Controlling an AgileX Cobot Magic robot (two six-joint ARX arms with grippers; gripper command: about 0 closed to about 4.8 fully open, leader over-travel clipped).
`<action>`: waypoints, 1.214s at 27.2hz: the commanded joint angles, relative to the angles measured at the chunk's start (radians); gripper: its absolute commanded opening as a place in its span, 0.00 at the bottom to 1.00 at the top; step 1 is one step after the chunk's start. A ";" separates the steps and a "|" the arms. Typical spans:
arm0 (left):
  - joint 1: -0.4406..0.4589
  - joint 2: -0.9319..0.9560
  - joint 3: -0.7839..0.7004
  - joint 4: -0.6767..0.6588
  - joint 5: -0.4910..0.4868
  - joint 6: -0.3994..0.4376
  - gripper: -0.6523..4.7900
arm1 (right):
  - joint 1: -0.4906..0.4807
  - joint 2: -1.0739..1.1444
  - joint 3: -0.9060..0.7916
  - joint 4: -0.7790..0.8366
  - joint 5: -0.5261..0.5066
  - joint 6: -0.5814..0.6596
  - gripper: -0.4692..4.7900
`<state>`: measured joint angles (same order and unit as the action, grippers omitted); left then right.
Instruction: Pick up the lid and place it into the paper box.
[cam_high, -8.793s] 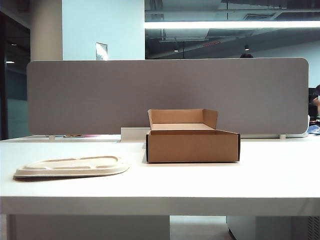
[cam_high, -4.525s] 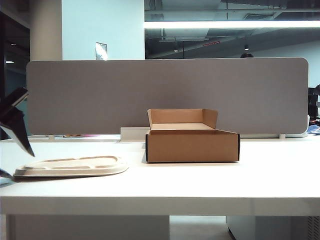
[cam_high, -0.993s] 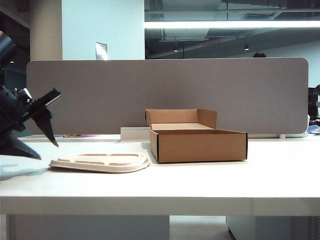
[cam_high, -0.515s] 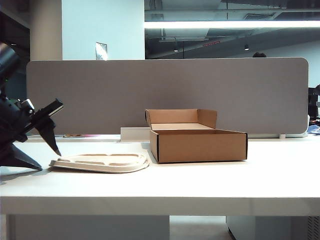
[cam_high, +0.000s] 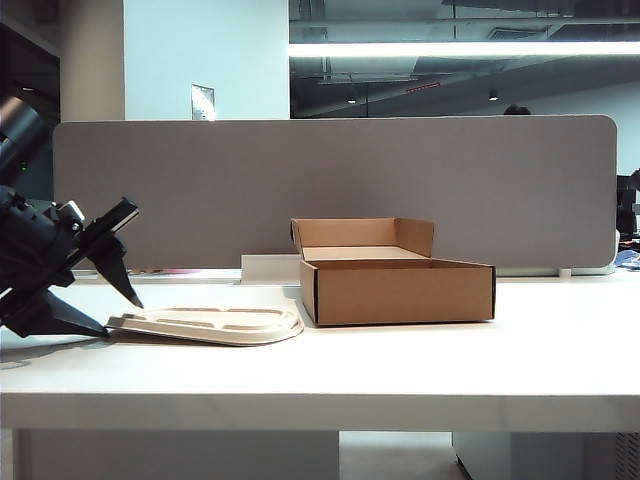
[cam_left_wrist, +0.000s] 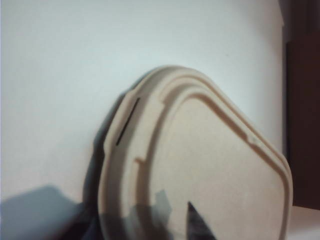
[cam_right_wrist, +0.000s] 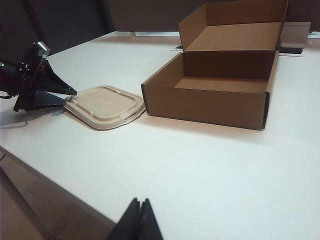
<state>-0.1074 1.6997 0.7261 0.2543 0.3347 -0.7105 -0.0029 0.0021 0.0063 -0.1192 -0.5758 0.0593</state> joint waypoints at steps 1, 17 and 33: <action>-0.004 0.014 -0.011 -0.010 0.011 -0.004 0.51 | 0.001 -0.001 -0.006 0.011 0.001 0.000 0.07; -0.029 0.015 -0.011 0.153 0.074 -0.004 0.26 | 0.000 -0.001 -0.006 0.011 0.009 0.000 0.07; -0.029 0.017 -0.011 0.110 0.045 0.000 0.52 | 0.000 -0.001 -0.006 0.011 0.009 0.000 0.07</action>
<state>-0.1375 1.7168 0.7143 0.3626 0.4061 -0.7212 -0.0029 0.0021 0.0063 -0.1192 -0.5686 0.0593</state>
